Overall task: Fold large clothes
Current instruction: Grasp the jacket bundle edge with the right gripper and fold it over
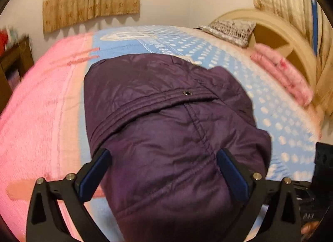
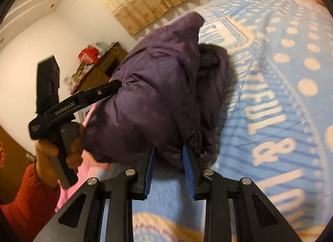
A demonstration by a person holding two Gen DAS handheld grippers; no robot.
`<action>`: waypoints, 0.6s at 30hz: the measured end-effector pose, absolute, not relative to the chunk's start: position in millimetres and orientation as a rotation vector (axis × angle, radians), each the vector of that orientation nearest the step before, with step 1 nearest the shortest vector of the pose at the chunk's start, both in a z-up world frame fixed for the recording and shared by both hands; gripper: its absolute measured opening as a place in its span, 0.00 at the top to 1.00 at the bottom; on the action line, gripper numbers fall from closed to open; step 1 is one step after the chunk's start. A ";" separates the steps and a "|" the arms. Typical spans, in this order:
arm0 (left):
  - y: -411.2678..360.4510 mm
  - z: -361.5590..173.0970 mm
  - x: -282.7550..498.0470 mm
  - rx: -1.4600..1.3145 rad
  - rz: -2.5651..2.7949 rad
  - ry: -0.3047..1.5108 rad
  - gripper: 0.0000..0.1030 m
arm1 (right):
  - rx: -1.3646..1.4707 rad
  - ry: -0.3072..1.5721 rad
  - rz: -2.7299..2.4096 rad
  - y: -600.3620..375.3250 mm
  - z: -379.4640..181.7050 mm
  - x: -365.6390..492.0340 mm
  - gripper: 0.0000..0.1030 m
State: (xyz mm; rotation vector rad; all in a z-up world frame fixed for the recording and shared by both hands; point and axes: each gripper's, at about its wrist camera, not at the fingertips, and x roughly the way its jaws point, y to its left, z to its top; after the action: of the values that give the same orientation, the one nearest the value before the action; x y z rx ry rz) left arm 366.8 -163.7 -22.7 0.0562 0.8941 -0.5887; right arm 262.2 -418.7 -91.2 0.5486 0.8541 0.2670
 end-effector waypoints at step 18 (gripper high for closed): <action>-101.6 -49.0 418.3 -0.316 -0.455 0.936 0.01 | 0.763 0.747 0.243 -486.6 -117.6 362.9 0.08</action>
State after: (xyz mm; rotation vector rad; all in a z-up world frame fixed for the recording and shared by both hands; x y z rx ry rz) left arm 418.3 -101.6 -49.0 -0.3157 0.9357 -0.4553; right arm 362.9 -486.6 -117.6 0.7630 0.7469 0.2426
